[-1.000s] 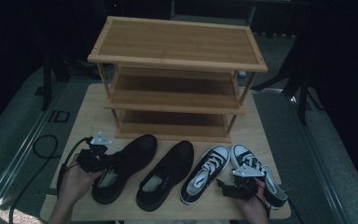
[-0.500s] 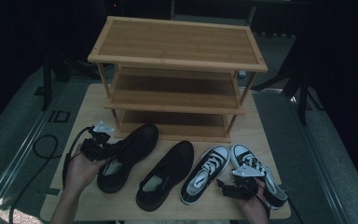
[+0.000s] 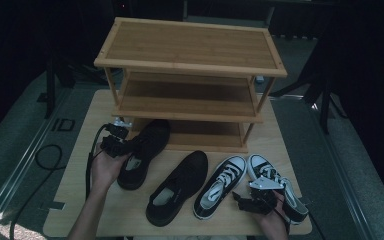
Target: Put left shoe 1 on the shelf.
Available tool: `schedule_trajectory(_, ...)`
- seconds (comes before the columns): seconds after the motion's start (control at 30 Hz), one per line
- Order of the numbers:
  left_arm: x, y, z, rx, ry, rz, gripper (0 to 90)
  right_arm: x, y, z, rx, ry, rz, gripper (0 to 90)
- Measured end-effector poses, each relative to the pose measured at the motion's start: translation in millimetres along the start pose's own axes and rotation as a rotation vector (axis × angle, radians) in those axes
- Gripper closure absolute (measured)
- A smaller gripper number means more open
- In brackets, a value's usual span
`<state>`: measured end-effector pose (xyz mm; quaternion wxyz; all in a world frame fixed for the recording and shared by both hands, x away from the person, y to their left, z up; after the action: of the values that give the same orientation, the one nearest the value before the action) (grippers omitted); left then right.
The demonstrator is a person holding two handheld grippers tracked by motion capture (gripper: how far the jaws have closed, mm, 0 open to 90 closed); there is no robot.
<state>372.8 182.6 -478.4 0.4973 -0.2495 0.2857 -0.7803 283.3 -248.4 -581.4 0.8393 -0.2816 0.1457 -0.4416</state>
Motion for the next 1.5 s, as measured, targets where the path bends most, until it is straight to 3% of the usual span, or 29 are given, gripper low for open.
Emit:
schedule_trajectory(0.17, 1.4, 8.7, 4.0, 0.019, -0.038, 0.05, 87.6, -0.1, 0.0, 0.0, 0.0, 0.0, 0.0, 22.4)
schedule_trajectory(0.3, 0.6, 17.9, 1.1, 0.017, -0.041, 0.081, 87.5, -0.1, -0.1, 0.0, 0.0, 0.0, 0.0, 22.4)
schedule_trajectory(0.4, -2.5, 19.5, -0.7, 0.015, -0.055, 0.072, 86.8, -0.1, -0.1, 0.0, 0.0, -0.001, 0.0, 22.4)
schedule_trajectory(0.43, -4.4, 20.8, -2.9, 0.017, -0.054, 0.049, 84.6, -0.1, -0.1, 0.0, 0.0, 0.0, 0.0, 22.4)
schedule_trajectory(0.57, -5.5, 18.0, -3.6, 0.018, -0.052, 0.034, 75.6, -0.1, -0.1, 0.0, 0.0, -0.001, 0.0, 22.4)
schedule_trajectory(0.6, -5.0, 15.4, -3.5, 0.022, -0.043, 0.029, 67.9, -0.1, -0.1, 0.0, 0.0, -0.001, 0.0, 22.4)
schedule_trajectory(0.73, -0.9, -3.9, -2.4, 0.073, -0.016, 0.011, 62.5, -0.2, -0.1, -0.1, 0.0, -0.001, 0.0, 22.4)
schedule_trajectory(0.8, 2.0, -20.1, -3.1, 0.11, 0.026, -0.012, 61.5, -0.2, -0.1, -0.1, 0.0, -0.001, 0.0, 22.4)
schedule_trajectory(1.0, 0.8, -38.4, -12.6, 0.134, 0.062, -0.058, 65.4, -0.3, -0.1, -0.1, 0.0, -0.001, 0.0, 22.4)
schedule_trajectory(1.13, -3.0, -51.6, -24.2, 0.144, 0.044, -0.113, 69.5, -0.2, -0.1, -0.1, 0.001, -0.002, 0.0, 22.4)
schedule_trajectory(1.27, -2.4, -59.6, -32.0, 0.148, 0.058, -0.137, 71.7, -0.2, -0.1, -0.1, 0.001, -0.002, 0.0, 22.4)
schedule_trajectory(1.5, 3.0, -82.7, -58.9, 0.146, 0.155, -0.142, 83.9, -0.5, -0.3, -0.2, 0.0, 0.0, 0.001, 22.4)
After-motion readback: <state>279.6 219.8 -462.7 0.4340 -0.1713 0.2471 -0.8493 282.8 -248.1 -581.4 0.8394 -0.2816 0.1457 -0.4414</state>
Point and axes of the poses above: each handheld gripper's, and its own axes: y roughly forward along the jaws, z roughly out of its top, x roughly to its right, the point moved 3 cm from there along y, roughly forward along the jaws, and after that the axes turned 6 degrees about x, right-handed, at the moved point
